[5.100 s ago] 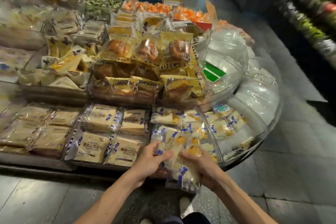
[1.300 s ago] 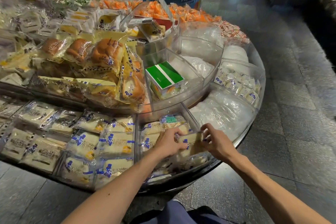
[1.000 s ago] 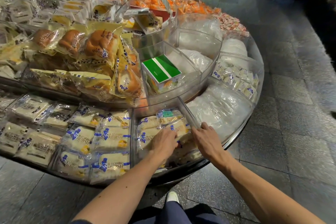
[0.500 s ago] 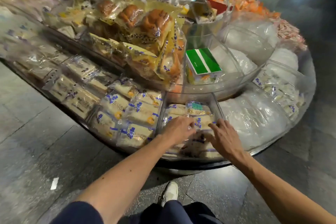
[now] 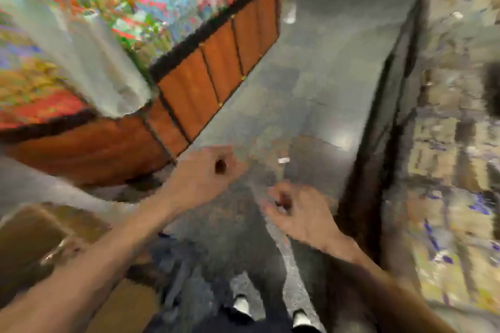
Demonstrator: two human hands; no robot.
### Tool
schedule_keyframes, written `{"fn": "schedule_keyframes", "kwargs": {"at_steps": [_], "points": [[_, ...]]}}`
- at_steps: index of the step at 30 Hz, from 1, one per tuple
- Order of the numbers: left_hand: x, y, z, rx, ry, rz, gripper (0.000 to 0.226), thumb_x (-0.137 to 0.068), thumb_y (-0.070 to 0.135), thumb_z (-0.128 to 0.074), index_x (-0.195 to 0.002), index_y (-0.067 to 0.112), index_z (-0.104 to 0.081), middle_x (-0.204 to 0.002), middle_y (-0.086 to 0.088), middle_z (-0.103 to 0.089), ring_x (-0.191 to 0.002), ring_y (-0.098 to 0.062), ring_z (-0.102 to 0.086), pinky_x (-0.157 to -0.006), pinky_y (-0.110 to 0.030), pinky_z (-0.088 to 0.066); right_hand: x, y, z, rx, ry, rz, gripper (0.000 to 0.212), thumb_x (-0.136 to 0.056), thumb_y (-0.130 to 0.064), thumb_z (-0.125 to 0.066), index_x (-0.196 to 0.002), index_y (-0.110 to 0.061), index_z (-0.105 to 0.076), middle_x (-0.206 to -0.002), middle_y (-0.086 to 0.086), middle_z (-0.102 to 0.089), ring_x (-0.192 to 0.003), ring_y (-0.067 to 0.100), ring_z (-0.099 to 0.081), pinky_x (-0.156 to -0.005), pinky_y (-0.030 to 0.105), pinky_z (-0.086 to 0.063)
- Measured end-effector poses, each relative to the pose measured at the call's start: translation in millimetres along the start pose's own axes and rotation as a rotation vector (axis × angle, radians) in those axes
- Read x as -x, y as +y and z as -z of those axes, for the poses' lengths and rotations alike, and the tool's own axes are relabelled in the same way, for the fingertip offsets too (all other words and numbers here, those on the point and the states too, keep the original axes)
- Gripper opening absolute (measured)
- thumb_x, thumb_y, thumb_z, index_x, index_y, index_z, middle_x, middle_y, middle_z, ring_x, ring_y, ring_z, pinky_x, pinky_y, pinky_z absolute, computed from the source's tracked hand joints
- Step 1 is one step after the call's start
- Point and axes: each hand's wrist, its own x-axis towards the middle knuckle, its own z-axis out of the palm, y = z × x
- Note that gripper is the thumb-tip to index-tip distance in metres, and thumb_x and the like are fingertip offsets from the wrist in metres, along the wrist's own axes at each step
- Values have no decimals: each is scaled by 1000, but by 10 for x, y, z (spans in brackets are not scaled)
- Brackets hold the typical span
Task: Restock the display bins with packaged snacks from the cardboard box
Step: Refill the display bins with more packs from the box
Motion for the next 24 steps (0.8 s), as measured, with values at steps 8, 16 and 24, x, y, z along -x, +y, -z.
{"fn": "schedule_keyframes", "kwargs": {"at_steps": [8, 16, 24], "points": [[2893, -2092, 147, 36, 343, 885, 15, -91, 35, -71, -94, 21, -68, -76, 8, -64, -81, -20, -67, -72, -35, -51, 87, -1882, -2032, -23, -631, 565, 27, -90, -43, -60, -106, -22, -65, -108, -1, -66, -108, 20, -59, -88, 33, -46], [4207, -3692, -124, 266, 299, 1201, 9, -94, 35, -64, -99, 28, -63, -88, 11, -63, -83, -9, -59, -66, -21, -45, 260, -2948, -3615, 207, -892, 598, 24, -99, -36, -56, -113, -19, -63, -112, -4, -62, -102, 16, -61, -83, 27, -48], [4679, -5524, -134, 528, 426, 1454, 29, -98, 33, -61, -119, 14, -61, -109, -5, -67, -102, -23, -62, -86, -34, -50, 37, -3484, -5341, 457, -1110, 333, 26, -94, -37, -56, -113, -21, -66, -113, 1, -69, -103, 20, -64, -89, 37, -53]]}}
